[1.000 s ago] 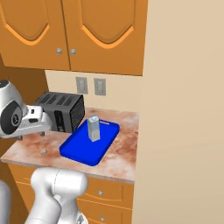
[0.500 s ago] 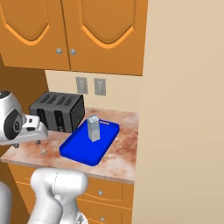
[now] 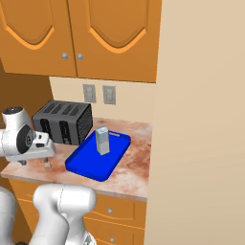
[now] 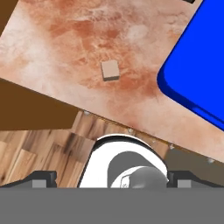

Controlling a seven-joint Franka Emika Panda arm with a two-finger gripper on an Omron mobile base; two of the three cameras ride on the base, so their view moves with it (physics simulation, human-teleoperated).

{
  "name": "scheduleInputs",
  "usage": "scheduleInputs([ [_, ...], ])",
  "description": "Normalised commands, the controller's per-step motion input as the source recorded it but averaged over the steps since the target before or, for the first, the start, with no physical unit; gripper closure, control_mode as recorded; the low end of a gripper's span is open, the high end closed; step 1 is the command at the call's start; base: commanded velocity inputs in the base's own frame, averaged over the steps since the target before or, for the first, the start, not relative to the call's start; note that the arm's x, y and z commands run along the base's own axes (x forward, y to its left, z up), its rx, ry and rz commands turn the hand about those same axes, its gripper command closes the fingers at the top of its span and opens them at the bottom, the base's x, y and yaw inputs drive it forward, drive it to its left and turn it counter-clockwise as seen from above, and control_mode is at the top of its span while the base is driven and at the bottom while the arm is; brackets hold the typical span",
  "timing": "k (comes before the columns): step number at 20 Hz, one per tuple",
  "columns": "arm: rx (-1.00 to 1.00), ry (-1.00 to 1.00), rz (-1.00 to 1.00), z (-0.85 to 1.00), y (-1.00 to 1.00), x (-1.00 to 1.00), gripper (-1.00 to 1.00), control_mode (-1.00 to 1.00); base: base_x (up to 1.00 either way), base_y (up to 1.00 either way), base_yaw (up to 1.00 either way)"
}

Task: Take out the milk from the fridge and place it on the tray on the counter. Then take the sugar cube near the tray and place it in the tray.

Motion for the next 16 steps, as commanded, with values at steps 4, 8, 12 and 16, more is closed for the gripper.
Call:
scheduleInputs([
  [4,0.00,0.14,0.00,-0.34,0.10,0.50,-1.00,-1.00,0.00,0.00,0.00],
  [8,0.00,0.08,0.00,-0.34,0.24,0.47,-1.00,-1.00,0.00,0.00,0.00],
  [12,0.00,0.01,0.00,-0.27,0.25,0.35,-1.00,-1.00,0.00,0.00,0.00],
  [16,-0.01,0.00,0.00,-0.20,0.15,0.26,-1.00,-1.00,0.00,0.00,0.00],
])
